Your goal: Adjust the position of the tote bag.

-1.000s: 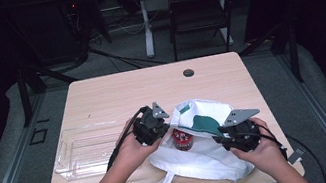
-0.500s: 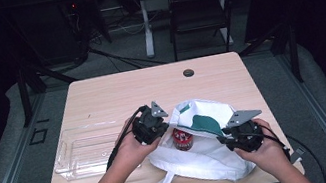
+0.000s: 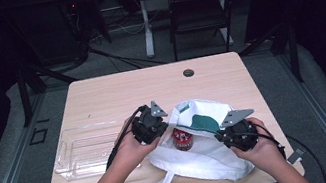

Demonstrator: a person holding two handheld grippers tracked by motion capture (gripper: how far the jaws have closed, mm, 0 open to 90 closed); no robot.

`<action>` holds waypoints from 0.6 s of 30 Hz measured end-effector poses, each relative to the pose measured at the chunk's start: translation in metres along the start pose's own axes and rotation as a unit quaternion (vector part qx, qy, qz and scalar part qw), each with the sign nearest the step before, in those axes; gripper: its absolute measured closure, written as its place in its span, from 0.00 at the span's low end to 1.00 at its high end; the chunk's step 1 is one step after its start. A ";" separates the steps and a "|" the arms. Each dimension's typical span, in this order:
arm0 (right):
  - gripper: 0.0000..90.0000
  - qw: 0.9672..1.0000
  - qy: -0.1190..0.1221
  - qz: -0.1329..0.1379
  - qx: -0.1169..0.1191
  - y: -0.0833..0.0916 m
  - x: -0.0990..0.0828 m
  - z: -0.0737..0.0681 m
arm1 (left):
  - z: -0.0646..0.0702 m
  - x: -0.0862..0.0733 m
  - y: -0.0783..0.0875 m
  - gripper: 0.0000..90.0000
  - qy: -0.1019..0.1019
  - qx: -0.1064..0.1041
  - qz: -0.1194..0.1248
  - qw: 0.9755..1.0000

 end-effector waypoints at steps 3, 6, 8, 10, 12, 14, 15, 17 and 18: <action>0.94 1.000 0.001 -0.004 0.004 -0.001 0.001 0.000 | 0.000 0.000 0.000 0.98 0.001 0.001 0.001 1.000; 0.96 1.000 0.000 -0.005 0.006 -0.001 0.002 0.000 | -0.001 0.000 0.000 0.98 0.003 0.001 0.001 1.000; 0.97 1.000 0.002 -0.007 0.004 0.000 0.003 0.001 | -0.001 0.000 0.000 0.98 0.002 0.001 0.001 1.000; 0.97 1.000 0.002 -0.006 0.004 0.000 0.004 0.001 | -0.002 0.000 0.000 0.98 0.002 0.002 0.000 1.000; 0.97 1.000 -0.001 -0.005 0.003 0.000 0.005 0.002 | -0.002 0.000 0.000 0.98 0.002 0.003 0.001 1.000; 0.97 1.000 -0.005 -0.004 0.003 0.000 0.006 0.002 | -0.003 -0.001 -0.001 0.98 0.002 0.005 0.000 1.000; 0.97 1.000 -0.008 -0.002 0.002 0.000 0.007 0.003 | -0.003 -0.001 -0.001 0.98 0.002 0.005 0.000 1.000; 0.97 1.000 -0.007 -0.004 0.002 0.000 0.007 0.003 | -0.003 -0.001 -0.001 0.98 0.002 0.005 0.000 1.000; 0.97 1.000 -0.007 -0.004 0.003 0.000 0.007 0.004 | -0.004 -0.001 -0.001 0.98 0.002 0.005 -0.001 1.000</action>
Point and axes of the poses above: each handheld gripper's, and its own axes: y roughly backward along the jaws, x roughly out of its top, z roughly to its right, the point moved 3 cm from there along -y, roughly forward along the jaws, and after that the axes turned 1 degree about -x, right-handed, at the moved point
